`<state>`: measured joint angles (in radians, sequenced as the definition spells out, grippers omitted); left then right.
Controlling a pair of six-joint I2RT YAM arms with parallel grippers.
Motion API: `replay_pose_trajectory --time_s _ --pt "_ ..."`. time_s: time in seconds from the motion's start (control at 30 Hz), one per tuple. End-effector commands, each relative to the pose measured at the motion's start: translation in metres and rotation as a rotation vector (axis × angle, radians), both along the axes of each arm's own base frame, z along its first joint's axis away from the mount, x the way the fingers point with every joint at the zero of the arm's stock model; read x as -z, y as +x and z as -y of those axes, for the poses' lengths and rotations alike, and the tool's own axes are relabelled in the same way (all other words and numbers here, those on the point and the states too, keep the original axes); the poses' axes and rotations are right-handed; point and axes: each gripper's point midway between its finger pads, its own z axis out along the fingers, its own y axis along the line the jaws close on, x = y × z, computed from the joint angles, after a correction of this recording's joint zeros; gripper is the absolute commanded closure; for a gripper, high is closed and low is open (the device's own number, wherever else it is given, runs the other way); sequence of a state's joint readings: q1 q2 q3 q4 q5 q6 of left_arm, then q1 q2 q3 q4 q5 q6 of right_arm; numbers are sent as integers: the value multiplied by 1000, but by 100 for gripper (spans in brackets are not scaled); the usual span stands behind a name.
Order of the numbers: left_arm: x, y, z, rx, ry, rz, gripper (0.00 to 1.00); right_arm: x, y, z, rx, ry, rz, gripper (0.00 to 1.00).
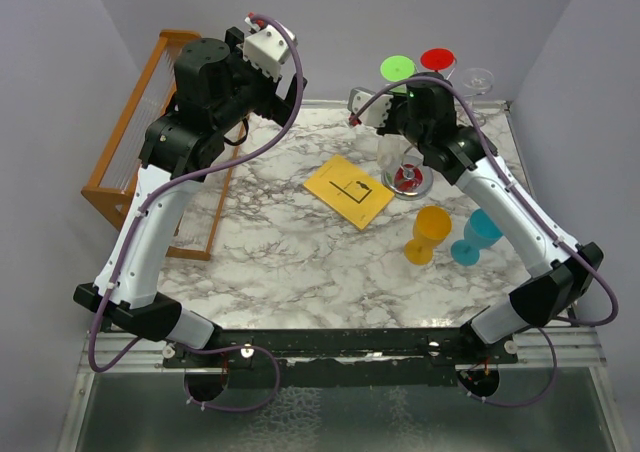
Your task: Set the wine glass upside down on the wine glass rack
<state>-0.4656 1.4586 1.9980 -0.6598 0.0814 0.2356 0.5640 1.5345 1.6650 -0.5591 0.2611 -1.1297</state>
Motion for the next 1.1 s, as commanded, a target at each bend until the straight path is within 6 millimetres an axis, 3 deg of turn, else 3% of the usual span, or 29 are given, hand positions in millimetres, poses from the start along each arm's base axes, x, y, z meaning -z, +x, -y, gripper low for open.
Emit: replay_pose_trajectory --time_s 0.0,1.07 --pt "-13 -5 -5 -8 -14 38 5 -25 -8 4 9 39 65 73" --pt "-9 1 -5 -16 2 42 5 -21 -20 9 7 46 46 60"
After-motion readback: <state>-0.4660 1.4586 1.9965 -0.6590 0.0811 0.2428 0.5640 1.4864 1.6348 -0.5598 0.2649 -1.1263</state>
